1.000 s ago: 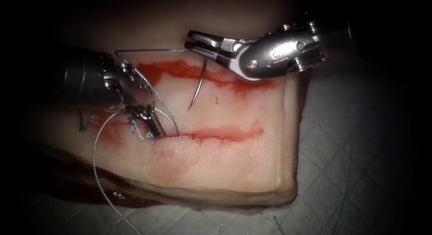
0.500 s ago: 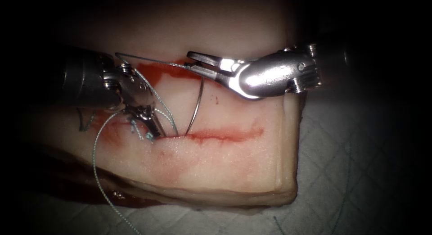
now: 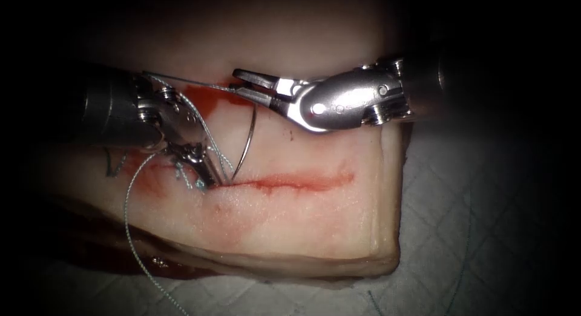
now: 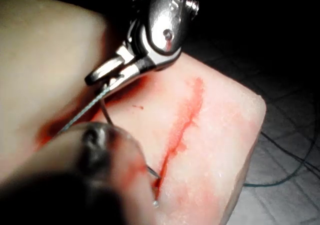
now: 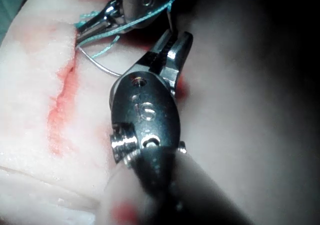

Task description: Wound Closure

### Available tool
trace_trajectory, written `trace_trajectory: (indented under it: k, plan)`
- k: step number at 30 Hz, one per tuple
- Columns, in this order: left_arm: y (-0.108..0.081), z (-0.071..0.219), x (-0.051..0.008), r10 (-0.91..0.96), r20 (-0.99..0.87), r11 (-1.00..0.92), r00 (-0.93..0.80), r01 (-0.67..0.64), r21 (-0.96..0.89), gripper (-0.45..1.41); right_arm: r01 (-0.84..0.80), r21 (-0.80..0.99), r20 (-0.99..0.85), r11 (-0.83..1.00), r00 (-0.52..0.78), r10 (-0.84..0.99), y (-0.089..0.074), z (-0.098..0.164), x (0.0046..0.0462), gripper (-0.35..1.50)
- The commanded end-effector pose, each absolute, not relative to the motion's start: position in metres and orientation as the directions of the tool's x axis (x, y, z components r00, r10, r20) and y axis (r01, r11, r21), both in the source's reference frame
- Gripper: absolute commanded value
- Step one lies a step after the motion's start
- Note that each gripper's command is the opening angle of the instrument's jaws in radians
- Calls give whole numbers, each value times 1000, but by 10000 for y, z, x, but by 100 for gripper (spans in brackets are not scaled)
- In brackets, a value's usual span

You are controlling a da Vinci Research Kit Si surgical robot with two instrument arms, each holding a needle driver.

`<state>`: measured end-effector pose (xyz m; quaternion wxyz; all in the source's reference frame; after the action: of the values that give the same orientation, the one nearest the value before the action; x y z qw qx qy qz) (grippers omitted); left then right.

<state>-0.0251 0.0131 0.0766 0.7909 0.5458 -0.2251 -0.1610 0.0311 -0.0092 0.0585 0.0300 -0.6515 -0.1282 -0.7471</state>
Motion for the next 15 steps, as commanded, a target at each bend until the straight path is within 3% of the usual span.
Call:
trace_trajectory:
  k: [1,15]
  plan:
    - [133,771,-257,-501,181,353,846,8,936,-45,211,156,981,-965,-146,127,-89,589,321,-35]
    - [133,770,-256,-502,176,350,847,12,937,-45,158,160,979,-974,-152,136,-98,597,324,-35]
